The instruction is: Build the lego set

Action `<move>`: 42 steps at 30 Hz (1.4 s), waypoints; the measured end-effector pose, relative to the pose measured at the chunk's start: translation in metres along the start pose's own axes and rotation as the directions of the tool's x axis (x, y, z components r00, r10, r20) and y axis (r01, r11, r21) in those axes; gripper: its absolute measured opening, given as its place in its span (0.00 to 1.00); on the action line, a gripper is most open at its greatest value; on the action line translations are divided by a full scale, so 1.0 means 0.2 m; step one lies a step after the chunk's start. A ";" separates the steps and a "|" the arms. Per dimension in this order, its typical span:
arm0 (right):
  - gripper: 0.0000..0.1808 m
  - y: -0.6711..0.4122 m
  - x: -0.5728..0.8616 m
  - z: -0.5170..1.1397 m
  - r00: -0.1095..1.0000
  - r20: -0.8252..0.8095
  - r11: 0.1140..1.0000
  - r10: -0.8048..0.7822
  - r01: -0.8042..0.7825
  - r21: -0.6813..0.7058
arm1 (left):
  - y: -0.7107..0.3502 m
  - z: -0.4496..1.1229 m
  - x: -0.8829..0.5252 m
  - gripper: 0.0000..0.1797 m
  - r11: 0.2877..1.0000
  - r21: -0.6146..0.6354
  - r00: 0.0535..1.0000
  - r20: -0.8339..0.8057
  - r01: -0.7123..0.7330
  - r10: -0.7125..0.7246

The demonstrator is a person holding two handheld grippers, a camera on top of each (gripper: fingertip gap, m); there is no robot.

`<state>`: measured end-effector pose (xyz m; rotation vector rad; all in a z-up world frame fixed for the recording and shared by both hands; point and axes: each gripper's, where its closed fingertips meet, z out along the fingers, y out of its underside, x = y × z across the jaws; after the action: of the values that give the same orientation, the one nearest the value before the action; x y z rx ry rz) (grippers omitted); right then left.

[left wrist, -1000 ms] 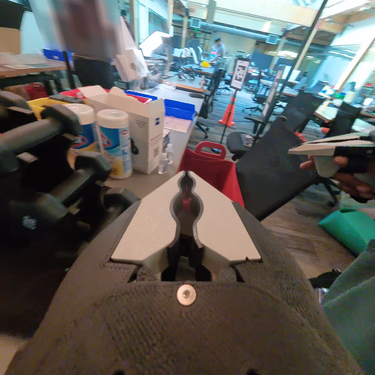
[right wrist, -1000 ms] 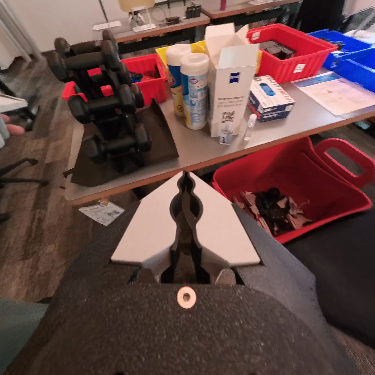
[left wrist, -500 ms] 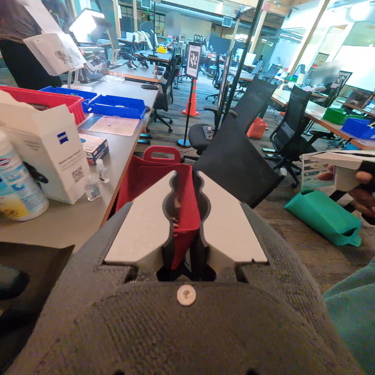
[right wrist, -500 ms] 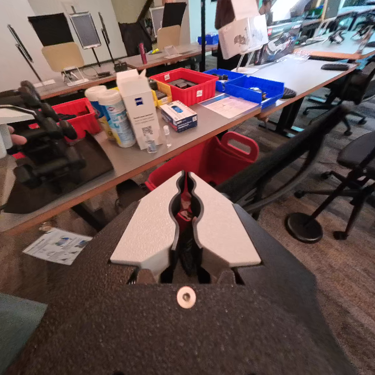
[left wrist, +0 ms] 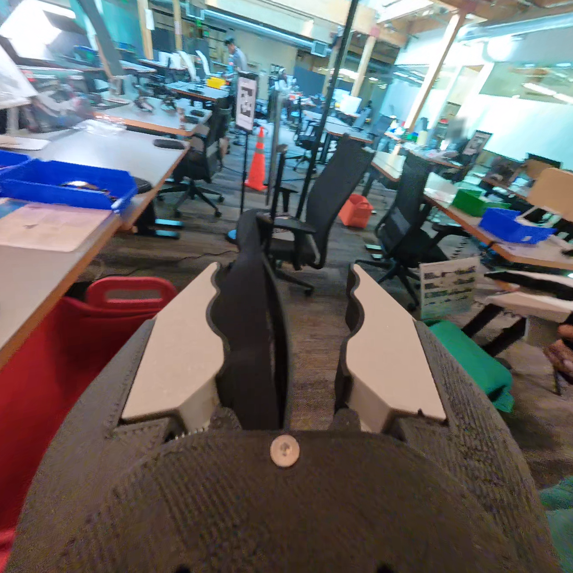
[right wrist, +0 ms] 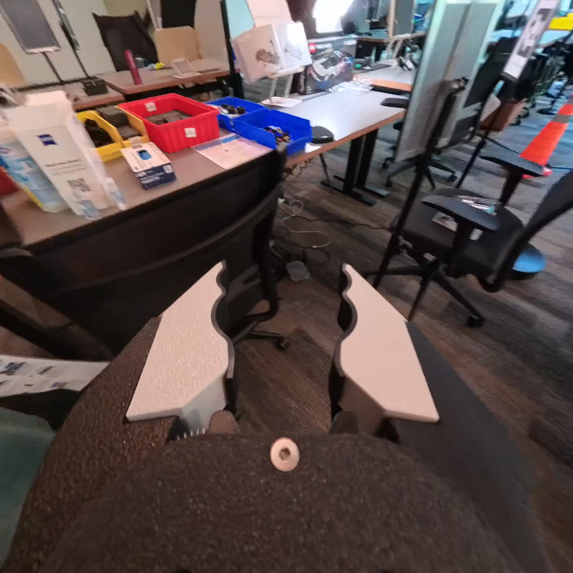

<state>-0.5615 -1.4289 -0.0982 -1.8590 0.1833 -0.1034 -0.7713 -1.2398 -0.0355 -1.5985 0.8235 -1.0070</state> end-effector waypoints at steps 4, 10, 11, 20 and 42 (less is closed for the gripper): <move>0.41 0.09 0.25 -0.08 0.991 -0.106 0.996 0.081 -0.086 -0.034 | -0.06 0.37 0.23 0.41 0.999 -0.004 0.989 -0.144 -0.032 0.031; 0.39 0.21 0.52 -0.06 0.958 -0.236 0.981 0.162 -0.183 -0.069 | 0.07 1.02 0.55 0.38 0.997 -0.054 0.939 -0.340 -0.063 0.041; 0.39 0.23 0.59 -0.04 0.953 -0.254 0.979 0.165 -0.190 -0.079 | 0.11 1.14 0.60 0.38 0.996 -0.067 0.928 -0.372 -0.059 0.030; 0.39 -0.10 1.43 0.35 0.905 -0.408 0.983 0.121 -0.167 -0.079 | 0.16 2.16 0.88 0.35 0.988 -0.123 0.818 -0.575 -0.098 0.010; 0.33 -0.18 3.14 0.99 0.959 -0.232 0.979 0.164 -0.186 -0.080 | 0.12 3.83 1.21 0.22 0.982 -0.147 0.902 -0.429 -0.118 0.045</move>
<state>0.0918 -1.3441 -0.1354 -1.9209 0.5179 -0.1846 0.0249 -1.1568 -0.0997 -1.4884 1.2931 -1.2746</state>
